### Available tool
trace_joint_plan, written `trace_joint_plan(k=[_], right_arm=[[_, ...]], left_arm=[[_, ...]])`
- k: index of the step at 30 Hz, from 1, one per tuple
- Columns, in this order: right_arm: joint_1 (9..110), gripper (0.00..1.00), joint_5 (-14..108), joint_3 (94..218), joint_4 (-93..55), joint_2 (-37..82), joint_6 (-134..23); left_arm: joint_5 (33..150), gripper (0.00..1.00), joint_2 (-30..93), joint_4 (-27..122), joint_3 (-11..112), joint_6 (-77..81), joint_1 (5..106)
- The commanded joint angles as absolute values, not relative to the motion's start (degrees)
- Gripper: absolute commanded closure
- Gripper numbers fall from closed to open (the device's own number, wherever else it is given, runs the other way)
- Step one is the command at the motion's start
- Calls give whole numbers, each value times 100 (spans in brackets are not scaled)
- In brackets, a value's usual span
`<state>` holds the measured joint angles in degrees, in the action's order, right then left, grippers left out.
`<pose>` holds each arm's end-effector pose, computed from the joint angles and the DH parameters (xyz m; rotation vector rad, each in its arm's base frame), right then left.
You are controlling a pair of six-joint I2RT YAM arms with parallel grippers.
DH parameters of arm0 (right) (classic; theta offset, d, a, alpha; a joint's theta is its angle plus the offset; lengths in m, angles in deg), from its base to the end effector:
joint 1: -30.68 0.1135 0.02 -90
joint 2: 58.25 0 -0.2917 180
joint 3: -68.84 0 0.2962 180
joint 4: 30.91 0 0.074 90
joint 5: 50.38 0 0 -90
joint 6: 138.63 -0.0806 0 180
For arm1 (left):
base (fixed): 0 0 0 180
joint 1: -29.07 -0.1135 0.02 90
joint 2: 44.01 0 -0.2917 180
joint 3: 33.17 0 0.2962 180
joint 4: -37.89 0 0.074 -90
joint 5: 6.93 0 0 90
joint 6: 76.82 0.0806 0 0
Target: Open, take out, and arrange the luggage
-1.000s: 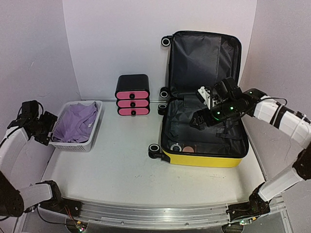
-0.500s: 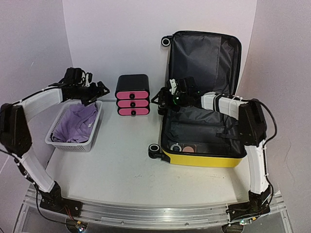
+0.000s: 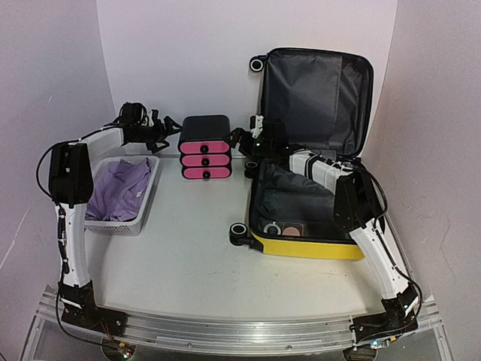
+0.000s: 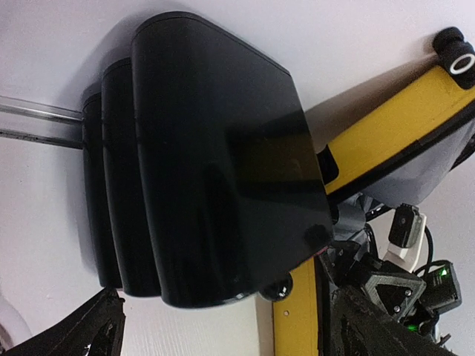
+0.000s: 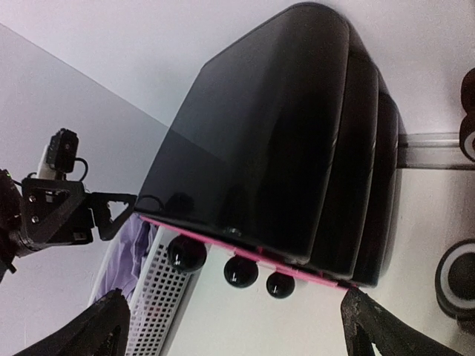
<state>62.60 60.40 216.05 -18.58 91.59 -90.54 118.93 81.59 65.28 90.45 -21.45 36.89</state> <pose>0.5896 0.4009 0.2079 -0.1053 1.9967 1.2034 0.5952 -0.1294 0.2721 -0.1016 2.1613 -1.0913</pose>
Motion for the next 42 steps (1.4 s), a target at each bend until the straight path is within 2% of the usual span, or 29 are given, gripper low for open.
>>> trace_joint_plan(k=[1,5,16,20,22,24,27,33,42], right_arm=[[6285,2,5701,22560,-2265,9778,-9337],[6294,2,5542,23114,-2475,10285,-9646],[6449,3,5167,23949,-2959,10993,-9798],[6542,11,5011,24003,-3292,11086,-9730],[6579,22,5016,24022,-3360,11078,-9674],[6592,27,5015,24013,-3385,11052,-9658],[6605,38,5141,23994,-3430,11001,-9694],[6742,46,5901,23106,-3883,10441,-9659],[6927,45,6636,20408,-4927,8829,-9723]], left_arm=[[12221,2,8371,6316,9546,-2346,3723],[12337,2,8650,6346,9773,-2336,3715],[13072,16,9511,6346,10615,-2675,3816],[13068,23,9384,6345,10464,-2682,3843],[13148,25,9380,6338,10442,-2710,3859],[13198,29,9384,6338,10431,-2727,3871],[13249,34,9348,6329,10384,-2785,3908],[13286,37,8917,6311,9946,-2729,4101],[13163,40,7518,6303,8017,-2344,4308]])
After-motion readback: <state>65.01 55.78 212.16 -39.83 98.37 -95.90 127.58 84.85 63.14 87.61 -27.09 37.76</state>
